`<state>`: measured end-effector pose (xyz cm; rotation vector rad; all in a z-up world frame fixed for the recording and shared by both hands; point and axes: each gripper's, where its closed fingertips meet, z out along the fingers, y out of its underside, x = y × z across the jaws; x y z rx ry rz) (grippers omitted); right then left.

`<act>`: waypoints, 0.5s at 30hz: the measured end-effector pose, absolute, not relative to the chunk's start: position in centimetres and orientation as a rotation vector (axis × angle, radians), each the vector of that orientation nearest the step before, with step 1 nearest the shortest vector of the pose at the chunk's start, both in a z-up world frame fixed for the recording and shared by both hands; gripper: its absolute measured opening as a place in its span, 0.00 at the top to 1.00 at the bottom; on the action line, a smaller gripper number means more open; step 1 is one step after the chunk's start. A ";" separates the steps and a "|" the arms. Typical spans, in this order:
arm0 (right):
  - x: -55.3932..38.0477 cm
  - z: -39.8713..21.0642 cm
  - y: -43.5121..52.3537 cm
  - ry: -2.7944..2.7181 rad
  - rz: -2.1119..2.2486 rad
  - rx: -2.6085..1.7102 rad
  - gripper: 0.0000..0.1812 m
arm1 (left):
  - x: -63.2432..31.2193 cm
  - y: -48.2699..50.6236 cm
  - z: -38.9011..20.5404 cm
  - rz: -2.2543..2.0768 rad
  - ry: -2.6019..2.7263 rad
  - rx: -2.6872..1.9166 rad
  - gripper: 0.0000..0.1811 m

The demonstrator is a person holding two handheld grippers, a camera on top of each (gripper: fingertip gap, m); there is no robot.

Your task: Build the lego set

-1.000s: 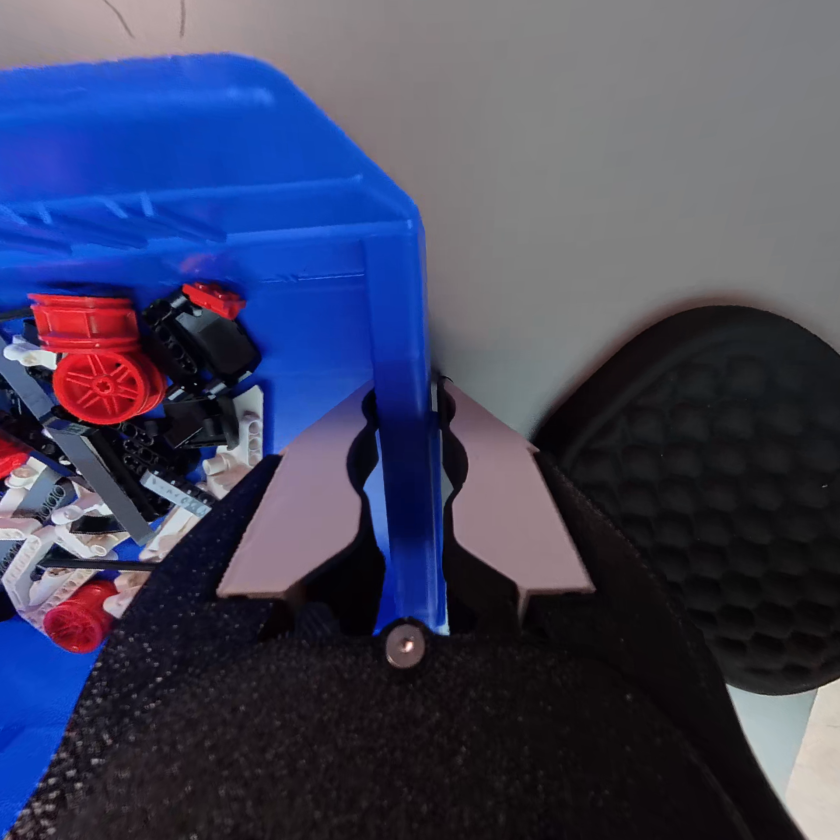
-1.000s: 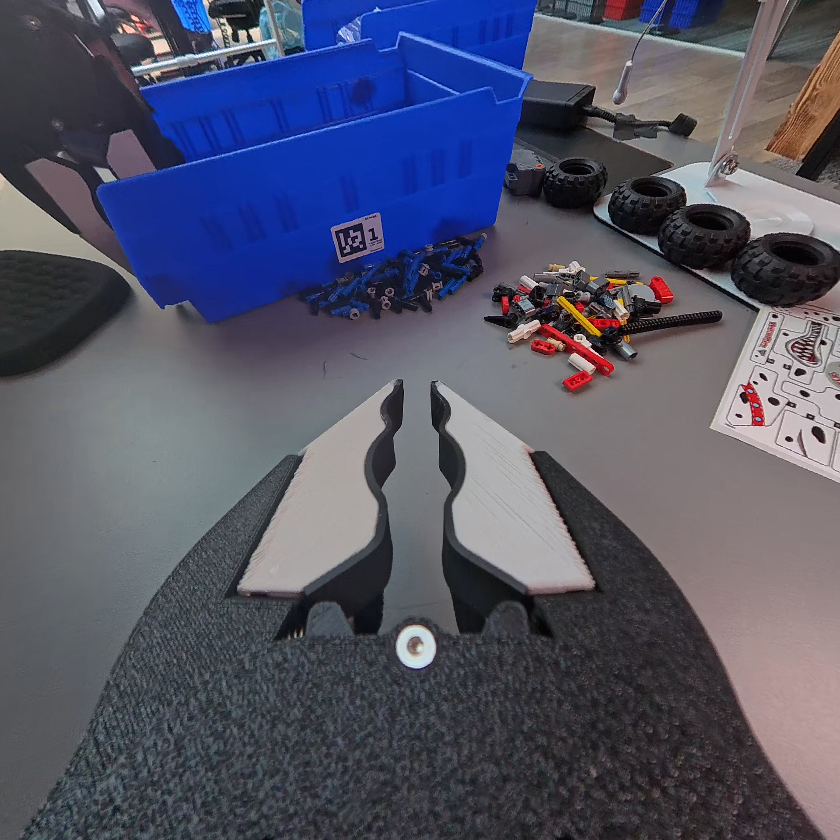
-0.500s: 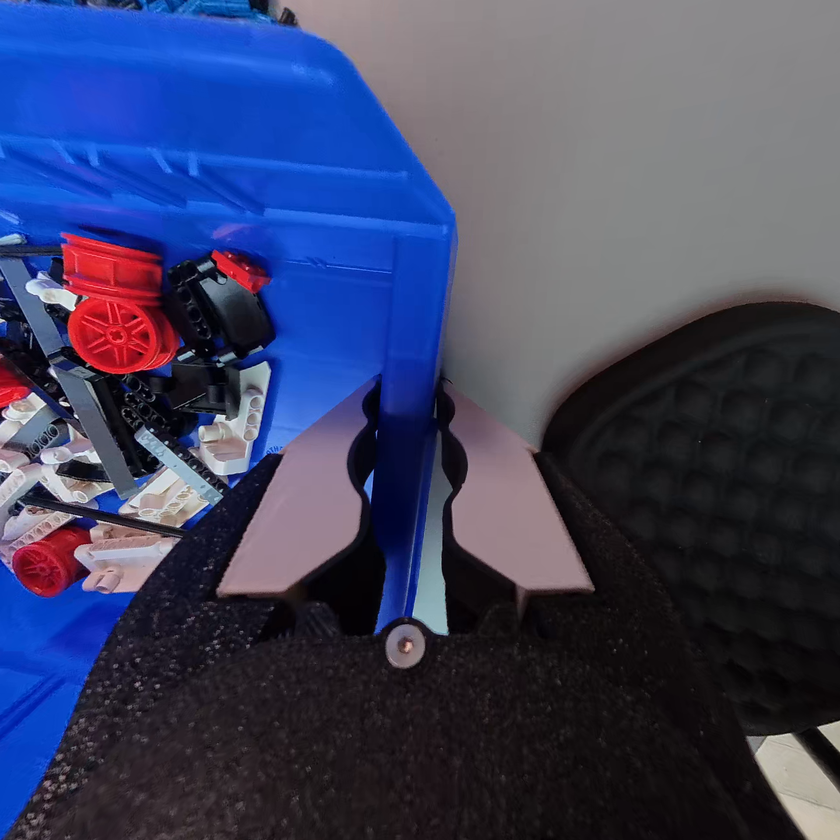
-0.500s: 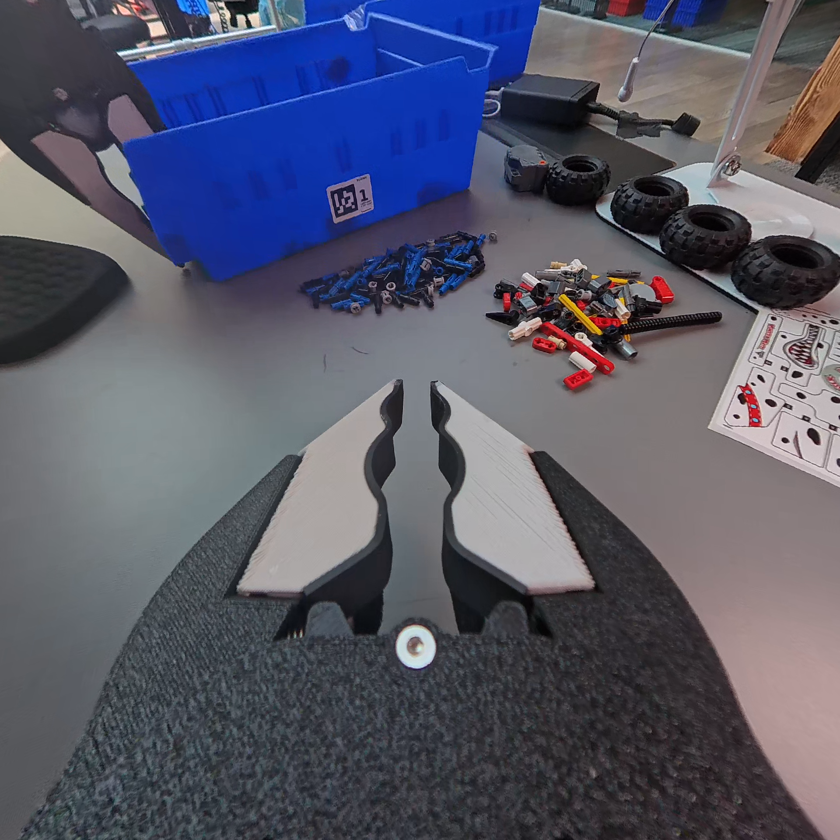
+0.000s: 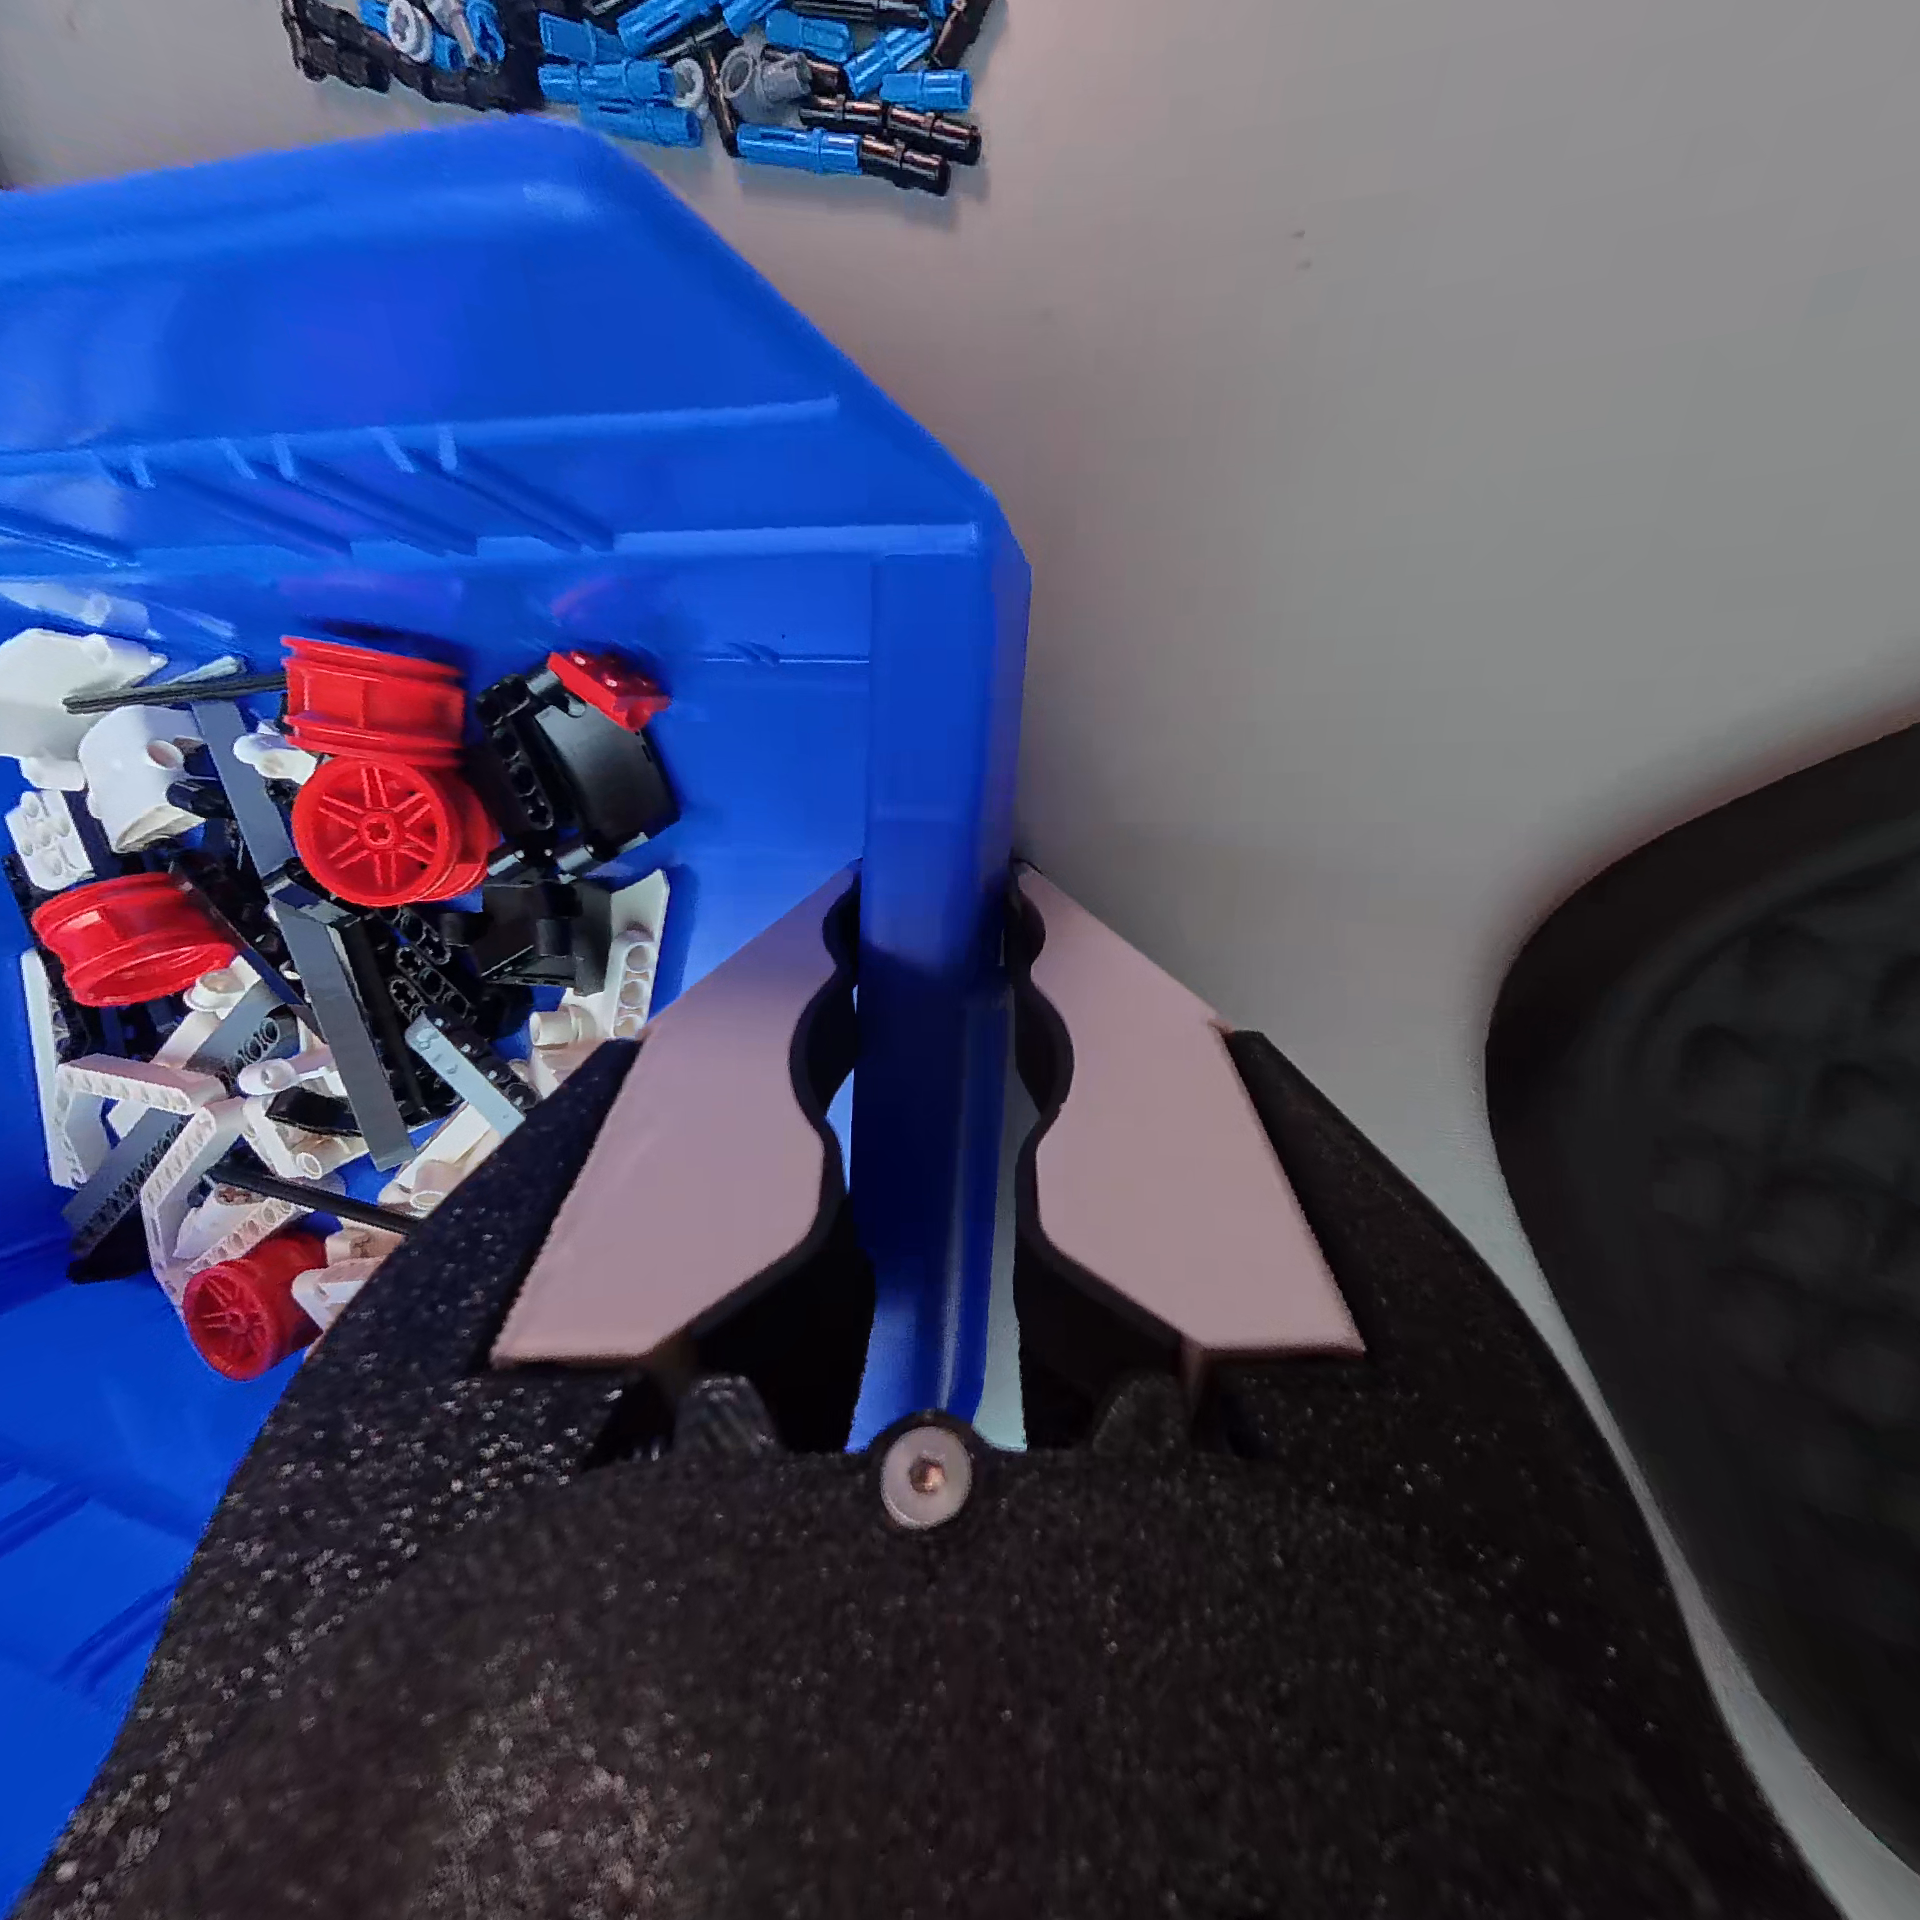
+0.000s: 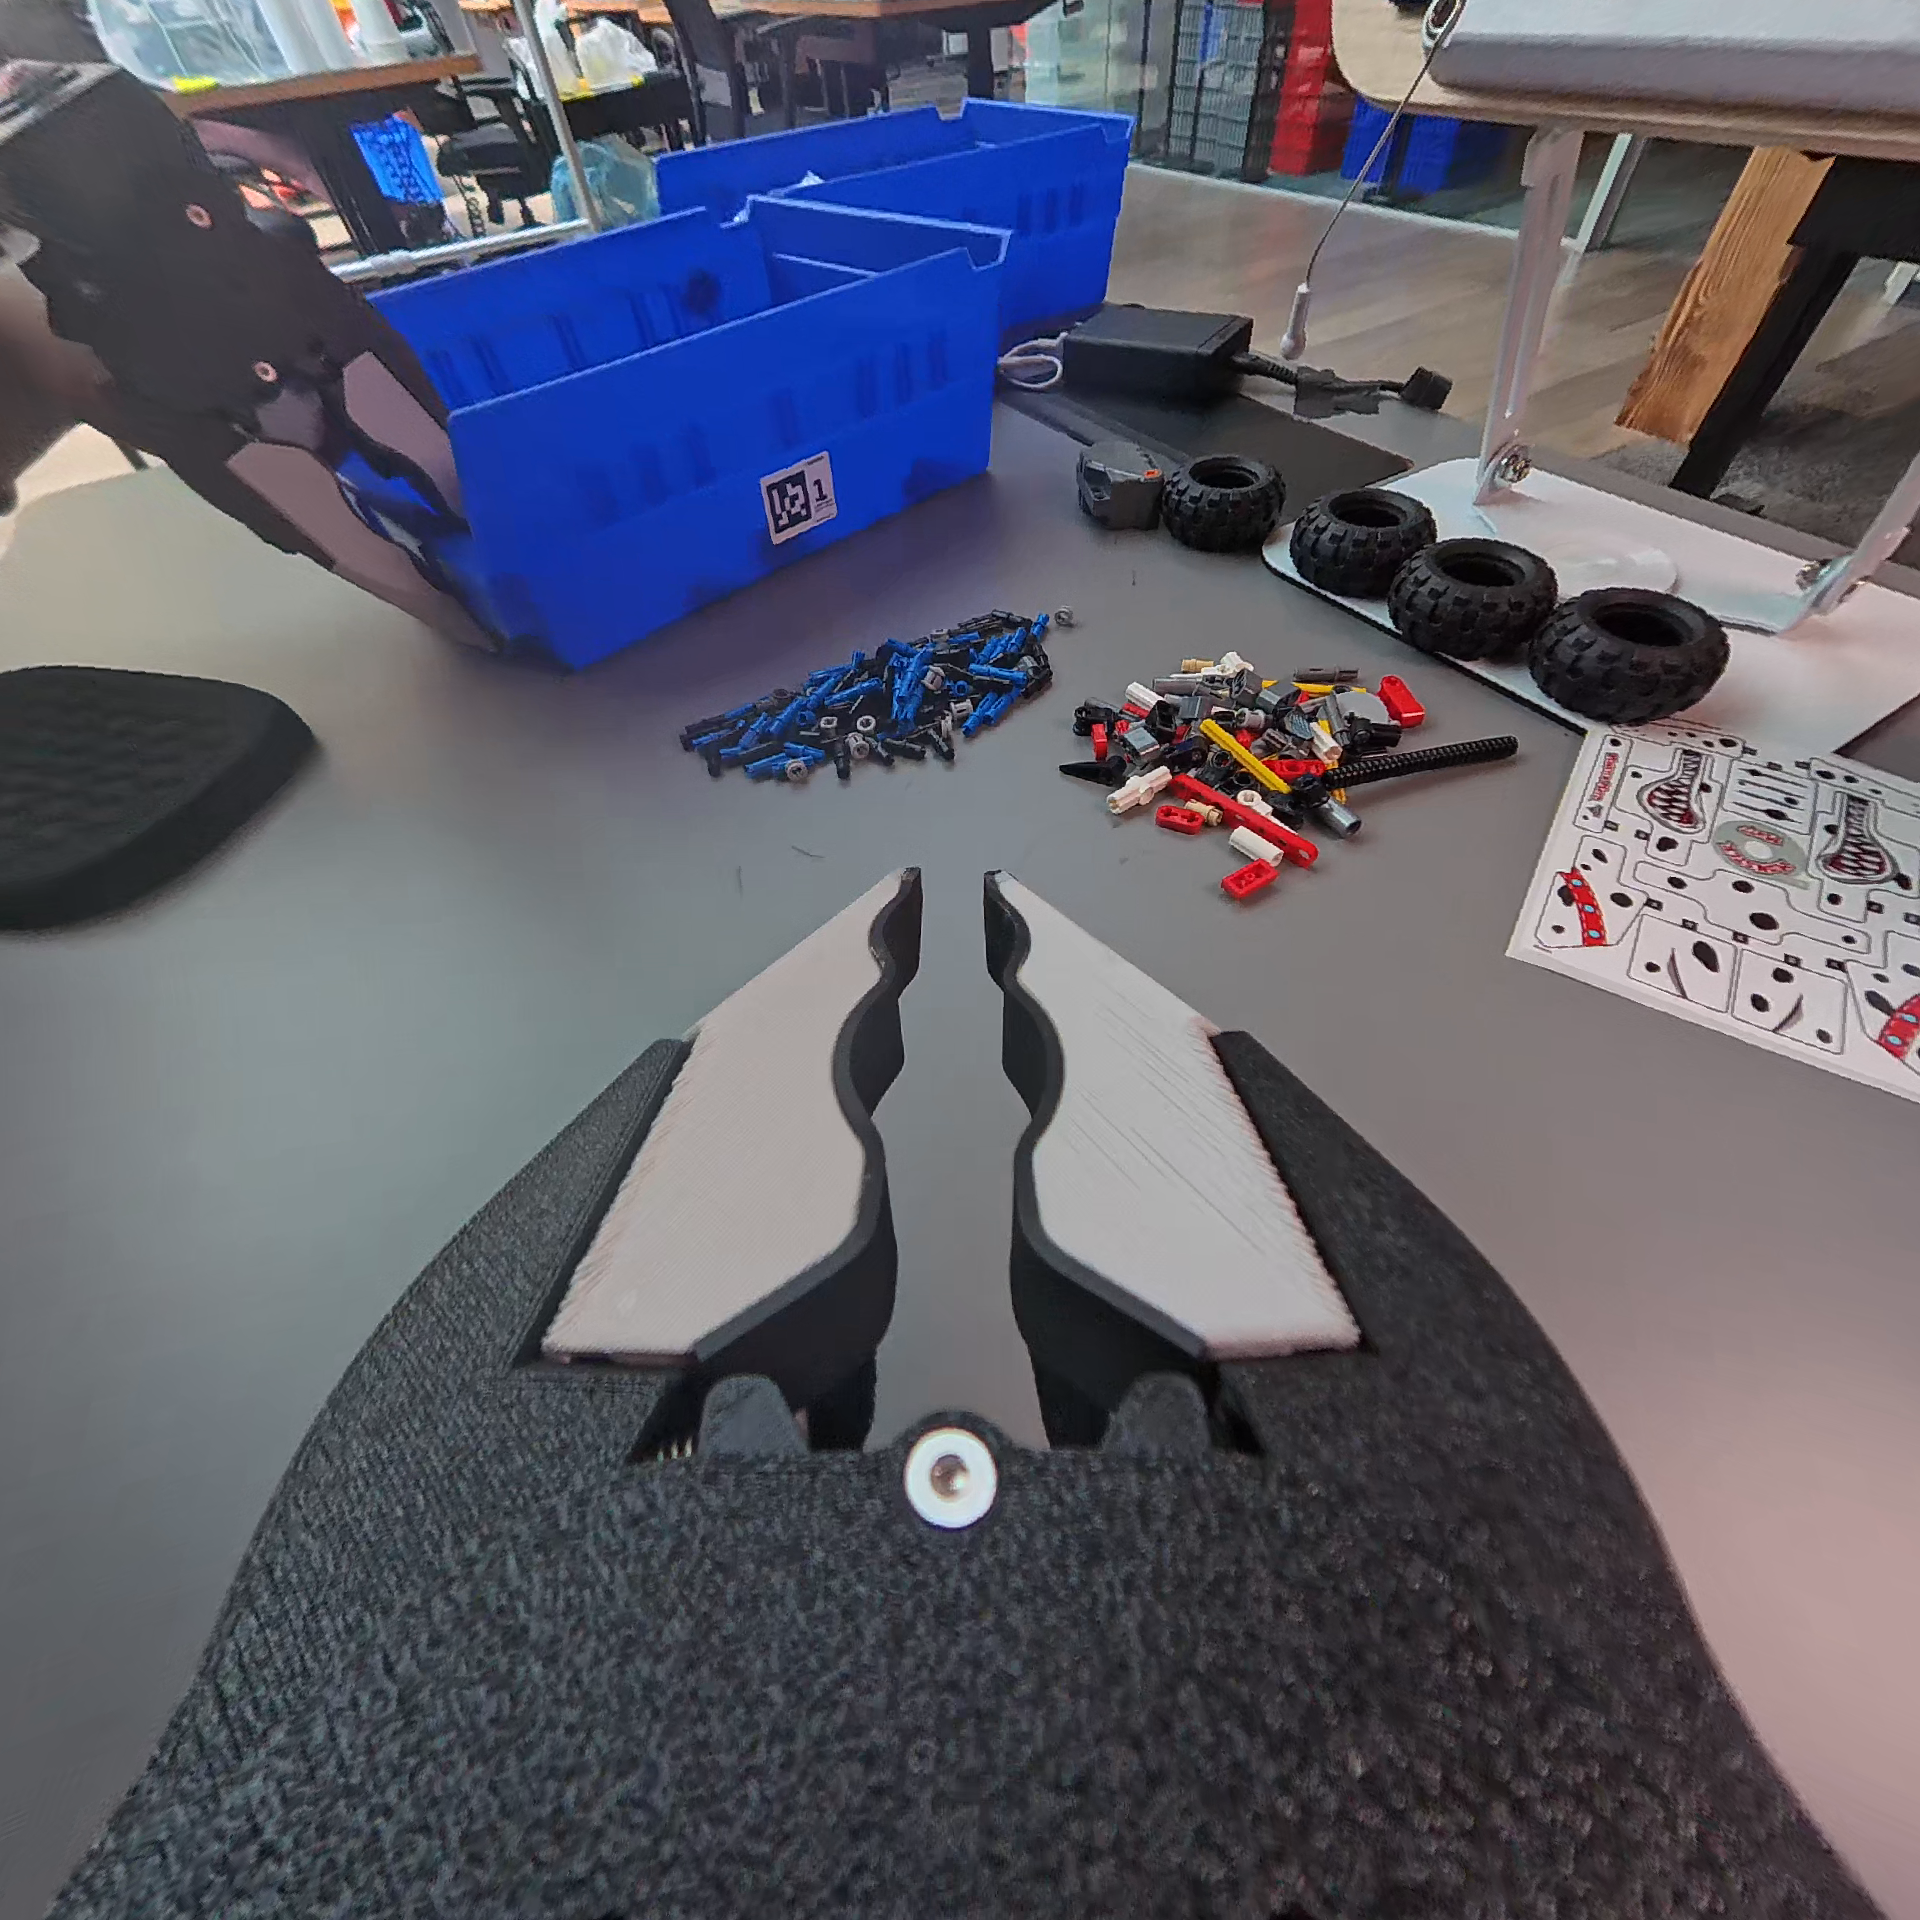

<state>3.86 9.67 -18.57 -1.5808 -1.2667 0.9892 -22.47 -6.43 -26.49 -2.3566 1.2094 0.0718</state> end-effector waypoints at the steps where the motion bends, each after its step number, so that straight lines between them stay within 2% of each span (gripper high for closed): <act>1: 4.1 -18.6 9.6 -1.258 0.987 -1.583 0.94 | -22.6 -6.3 -26.5 0.089 1.211 -2.342 0.86; 15: 4.8 -18.1 9.4 -1.182 1.036 -1.540 0.95 | -21.9 -3.1 -26.3 0.260 1.110 -2.276 0.84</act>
